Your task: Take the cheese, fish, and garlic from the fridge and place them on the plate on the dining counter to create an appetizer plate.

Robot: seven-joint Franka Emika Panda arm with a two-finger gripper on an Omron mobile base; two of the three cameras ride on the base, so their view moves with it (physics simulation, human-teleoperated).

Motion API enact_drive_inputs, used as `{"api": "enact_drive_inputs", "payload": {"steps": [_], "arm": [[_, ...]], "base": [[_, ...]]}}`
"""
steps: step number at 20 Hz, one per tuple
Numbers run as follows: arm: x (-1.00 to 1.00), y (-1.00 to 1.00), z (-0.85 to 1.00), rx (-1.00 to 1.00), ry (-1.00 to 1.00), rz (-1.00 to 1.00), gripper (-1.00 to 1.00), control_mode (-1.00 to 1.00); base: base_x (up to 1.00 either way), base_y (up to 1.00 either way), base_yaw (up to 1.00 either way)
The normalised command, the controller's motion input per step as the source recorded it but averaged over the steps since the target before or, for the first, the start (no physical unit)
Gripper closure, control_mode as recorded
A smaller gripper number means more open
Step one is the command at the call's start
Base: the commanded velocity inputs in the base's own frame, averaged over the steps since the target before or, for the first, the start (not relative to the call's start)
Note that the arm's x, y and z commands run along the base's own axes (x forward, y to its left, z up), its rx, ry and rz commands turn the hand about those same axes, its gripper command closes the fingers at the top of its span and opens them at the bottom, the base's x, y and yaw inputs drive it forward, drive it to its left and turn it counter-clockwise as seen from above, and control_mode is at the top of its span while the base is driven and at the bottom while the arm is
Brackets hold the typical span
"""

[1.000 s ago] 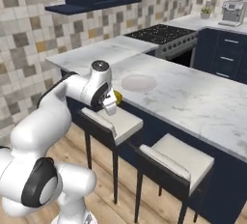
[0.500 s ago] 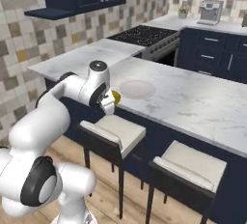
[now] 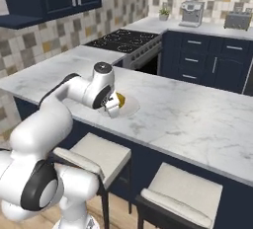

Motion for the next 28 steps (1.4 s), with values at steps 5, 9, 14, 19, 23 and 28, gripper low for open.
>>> {"api": "enact_drive_inputs", "payload": {"steps": [5,9,14,19,23,28], "arm": [[0.58,0.01,0.03,0.0,0.09,-0.09,1.0,-1.0],[1.0,0.0,0.0,0.0,0.21,-0.08,1.0,-1.0],[1.0,0.0,-0.18,0.0,0.24,-0.04,1.0,-1.0],[0.8,0.0,-0.47,0.0,0.16,0.0,1.0,-1.0],[0.59,0.0,-0.57,0.0,0.05,0.0,1.0,-1.0],[0.42,0.0,-0.61,0.0,0.0,-0.02,1.0,-1.0]], "base": [[0.29,0.1,-0.08],[0.0,0.0,0.0],[0.0,0.0,0.0],[0.0,0.0,0.0],[0.0,0.0,0.0],[0.0,0.0,0.0]]}}
